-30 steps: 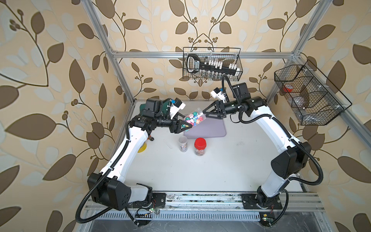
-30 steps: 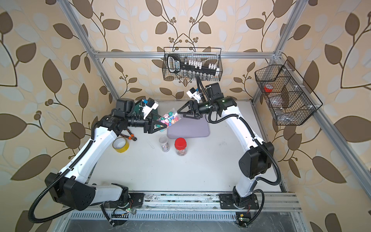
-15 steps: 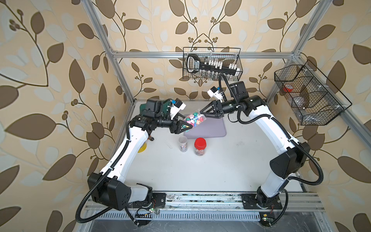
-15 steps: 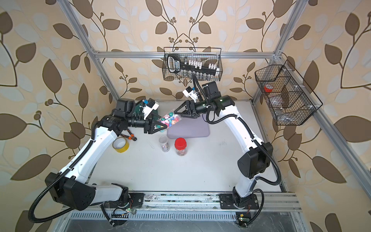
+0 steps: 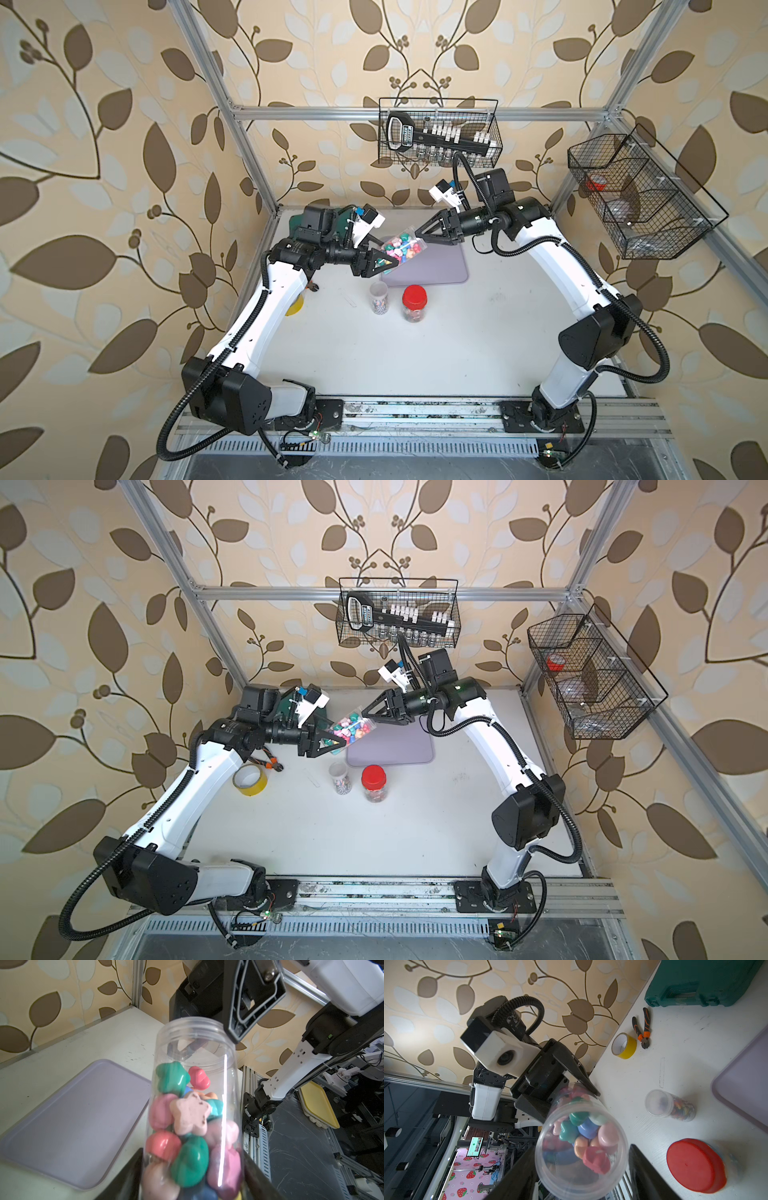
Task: Pour the candies out of the jar
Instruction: Unscrew the lid from the jar.
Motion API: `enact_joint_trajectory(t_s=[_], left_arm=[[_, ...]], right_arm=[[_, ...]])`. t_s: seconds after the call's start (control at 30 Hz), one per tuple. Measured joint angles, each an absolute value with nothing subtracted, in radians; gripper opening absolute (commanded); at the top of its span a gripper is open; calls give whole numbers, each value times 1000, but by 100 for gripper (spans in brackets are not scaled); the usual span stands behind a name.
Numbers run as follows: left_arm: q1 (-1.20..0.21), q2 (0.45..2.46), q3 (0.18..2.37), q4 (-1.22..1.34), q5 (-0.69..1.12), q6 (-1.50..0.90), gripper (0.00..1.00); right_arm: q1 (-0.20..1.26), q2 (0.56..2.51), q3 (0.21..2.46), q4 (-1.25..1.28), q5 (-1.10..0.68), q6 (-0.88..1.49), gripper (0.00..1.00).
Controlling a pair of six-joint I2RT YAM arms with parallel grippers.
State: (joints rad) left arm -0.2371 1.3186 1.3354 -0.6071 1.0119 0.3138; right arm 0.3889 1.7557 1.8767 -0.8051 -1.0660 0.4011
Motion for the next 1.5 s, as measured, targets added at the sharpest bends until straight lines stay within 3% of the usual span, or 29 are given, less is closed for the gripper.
enact_joint_trajectory(t_s=[0.77,1.07,1.5], left_arm=[[-237,1319,1319,-570,1043,262,57],[-237,1319,1319,-568,1043,254,57],[-235,1340,1285,-495,1082,190,57]], right_arm=[[389,1768,1877,-792,-1104,400,67],[389,1771,1877,-783,-1116,402,54],[374,1752,1791,-670,-1148,342,43]])
